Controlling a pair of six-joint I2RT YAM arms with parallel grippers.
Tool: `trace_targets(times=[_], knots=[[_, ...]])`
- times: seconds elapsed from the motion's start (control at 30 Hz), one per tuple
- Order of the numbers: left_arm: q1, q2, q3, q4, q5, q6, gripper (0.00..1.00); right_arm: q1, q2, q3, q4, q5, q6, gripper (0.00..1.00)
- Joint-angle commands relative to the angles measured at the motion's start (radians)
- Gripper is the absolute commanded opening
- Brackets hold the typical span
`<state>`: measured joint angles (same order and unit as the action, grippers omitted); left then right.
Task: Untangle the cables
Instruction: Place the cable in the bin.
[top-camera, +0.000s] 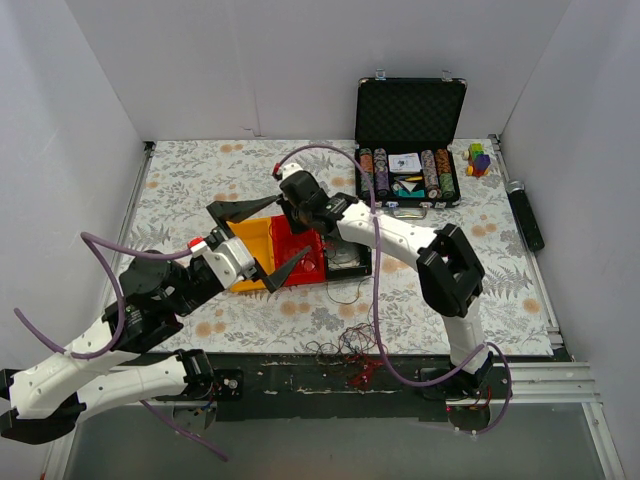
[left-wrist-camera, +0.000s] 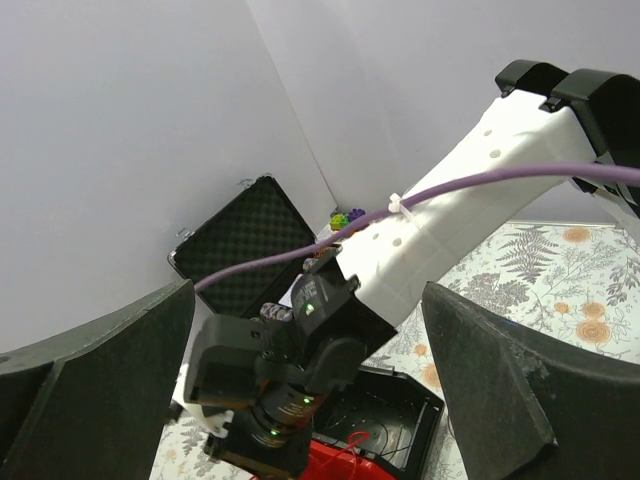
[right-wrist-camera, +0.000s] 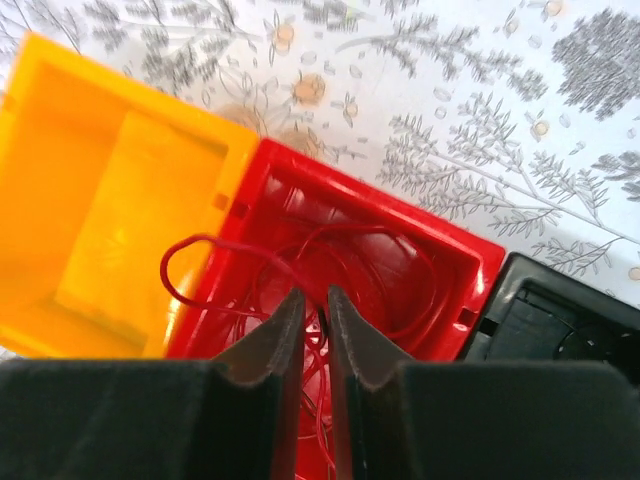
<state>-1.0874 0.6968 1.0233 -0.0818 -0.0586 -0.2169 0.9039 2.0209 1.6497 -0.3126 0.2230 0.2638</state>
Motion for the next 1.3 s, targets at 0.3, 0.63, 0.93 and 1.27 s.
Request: trace_targets(times=[0.3,0.63,0.93,1.27], knots=[[0.024,0.024,0.014,-0.001,0.006,-0.03,0.98,0.007,-0.088,0.095,-0.149,0.058,0.066,0.49],[0.029,0.017,-0.115,-0.119,0.244,0.089,0.98,-0.019,-0.374,-0.005,-0.151,0.093,0.069,0.56],[0.03,0.177,-0.451,0.019,0.463,0.255,0.98,-0.045,-0.815,-0.407,-0.158,0.183,0.213,0.59],[0.041,0.633,-0.262,0.304,0.471,0.155,0.98,-0.049,-1.191,-0.777,-0.259,0.289,0.437,0.59]])
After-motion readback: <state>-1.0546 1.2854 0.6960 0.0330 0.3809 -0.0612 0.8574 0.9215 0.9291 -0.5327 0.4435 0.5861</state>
